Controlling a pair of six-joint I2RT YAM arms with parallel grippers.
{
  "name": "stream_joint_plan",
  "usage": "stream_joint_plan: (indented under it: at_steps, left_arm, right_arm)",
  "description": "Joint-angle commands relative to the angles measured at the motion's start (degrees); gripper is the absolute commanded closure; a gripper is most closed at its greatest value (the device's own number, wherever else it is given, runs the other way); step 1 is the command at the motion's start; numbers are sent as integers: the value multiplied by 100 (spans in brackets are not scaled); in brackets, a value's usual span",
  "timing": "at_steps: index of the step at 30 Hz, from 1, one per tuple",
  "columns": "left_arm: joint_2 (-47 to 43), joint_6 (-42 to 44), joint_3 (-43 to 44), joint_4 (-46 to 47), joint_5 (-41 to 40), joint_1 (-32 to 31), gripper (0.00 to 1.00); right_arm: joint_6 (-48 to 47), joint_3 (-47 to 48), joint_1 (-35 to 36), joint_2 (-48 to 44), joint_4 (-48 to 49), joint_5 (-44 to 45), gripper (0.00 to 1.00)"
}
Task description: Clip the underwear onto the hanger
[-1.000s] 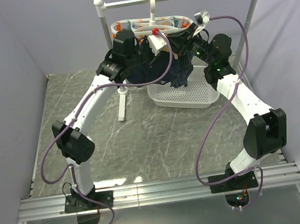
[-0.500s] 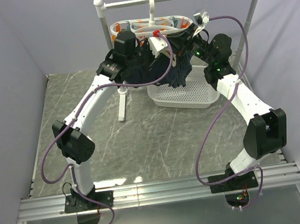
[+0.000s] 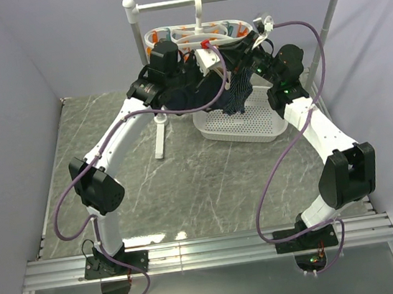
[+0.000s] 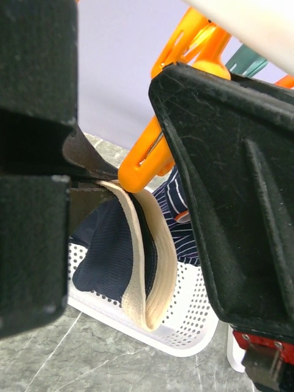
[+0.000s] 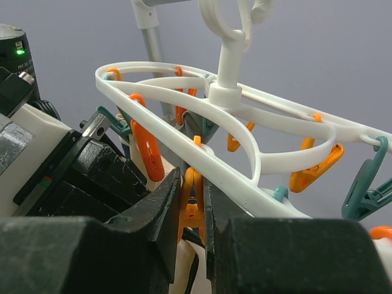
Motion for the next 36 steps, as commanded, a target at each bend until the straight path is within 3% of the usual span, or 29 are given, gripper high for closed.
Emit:
stream_joint_plan:
  at_steps: [1, 18, 25, 30, 36]
  left_arm:
    - [-90, -12, 207, 209, 171, -13, 100]
    - [-257, -38, -57, 464, 399, 40, 100]
    - [-152, 68, -250, 402, 320, 127, 100]
    - [121, -240, 277, 253, 286, 268, 100]
    - [60, -302, 207, 429, 267, 268, 100]
  right_arm:
    - [-106, -1, 78, 31, 146, -507, 100]
    - [-203, -27, 78, 75, 182, -648, 100]
    - [166, 70, 43, 128, 331, -621, 100]
    - [167, 43, 43, 101, 340, -648, 100]
    - [106, 34, 43, 128, 358, -683, 100]
